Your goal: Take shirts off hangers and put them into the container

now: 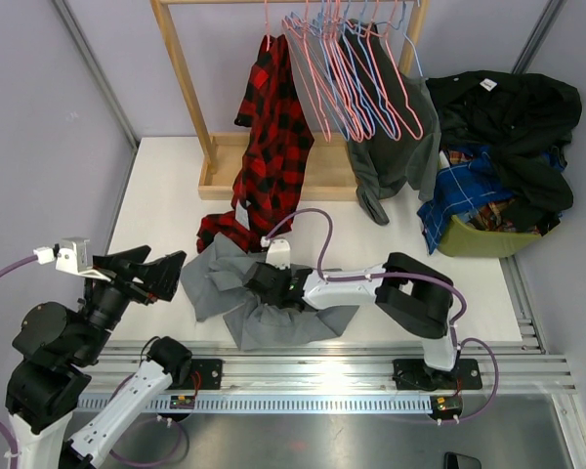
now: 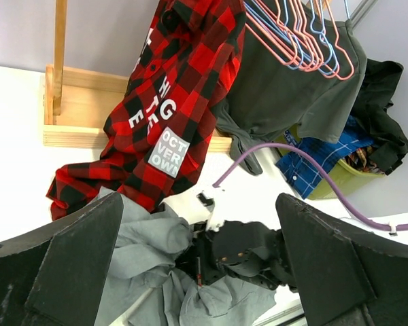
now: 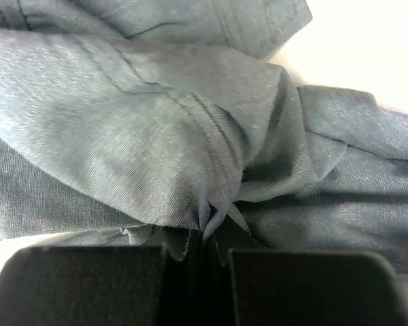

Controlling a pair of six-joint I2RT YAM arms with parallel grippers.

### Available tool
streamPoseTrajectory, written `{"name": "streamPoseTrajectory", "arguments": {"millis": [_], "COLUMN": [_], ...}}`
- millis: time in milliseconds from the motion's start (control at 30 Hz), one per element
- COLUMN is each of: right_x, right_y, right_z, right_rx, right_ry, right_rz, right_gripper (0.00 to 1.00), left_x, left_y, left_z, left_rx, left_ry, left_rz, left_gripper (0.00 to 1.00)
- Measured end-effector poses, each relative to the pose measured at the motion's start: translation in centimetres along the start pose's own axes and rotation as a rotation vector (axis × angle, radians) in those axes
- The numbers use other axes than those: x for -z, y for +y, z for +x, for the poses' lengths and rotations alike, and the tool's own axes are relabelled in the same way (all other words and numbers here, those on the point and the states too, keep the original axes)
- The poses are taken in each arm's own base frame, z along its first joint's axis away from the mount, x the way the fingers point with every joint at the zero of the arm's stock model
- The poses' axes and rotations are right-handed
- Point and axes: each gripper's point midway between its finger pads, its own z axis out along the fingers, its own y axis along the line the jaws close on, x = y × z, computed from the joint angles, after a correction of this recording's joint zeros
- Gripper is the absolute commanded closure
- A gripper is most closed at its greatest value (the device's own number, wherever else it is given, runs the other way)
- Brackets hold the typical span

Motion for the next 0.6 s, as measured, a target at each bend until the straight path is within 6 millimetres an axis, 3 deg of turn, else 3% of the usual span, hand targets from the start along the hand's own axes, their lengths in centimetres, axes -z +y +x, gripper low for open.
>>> {"name": "streamPoseTrajectory", "arguments": {"millis": [200, 333, 467, 533, 600], "right_x": [1.2, 3.3, 6.8, 8.8, 10.7], "right_y": [-1.8, -7.0, -13.6, -15.6, -17.2], "right_z": [-0.2, 0.3, 1.2, 0.2, -2.0], "right_rx": [-0.184, -0.268, -0.244, -0.242, -0.283], "right_ry": [-0.035, -0.018, 0.004, -0.018, -0.073], "right_rz": [-0.018, 0.082, 0.279, 0.331, 0.348], "right_gripper": [1.0, 1.0, 1.0, 1.0, 1.0], "left_x": [0.1, 0.1, -0.1, -0.3, -0.6], "left_y": [0.0, -0.2, -0.5, -0.7, -0.9], "left_z": [0.0, 0.1, 0.3, 0.4, 0.5], "left_rx": [0.005, 0.011, 0.018, 0.022, 0.027], "left_ry": [-0.001, 0.001, 0.015, 0.025, 0.033], "left_rz": [0.005, 0.012, 0.024, 0.03, 0.037], "left_gripper": [0.01, 0.01, 0.01, 0.01, 0.01]}}
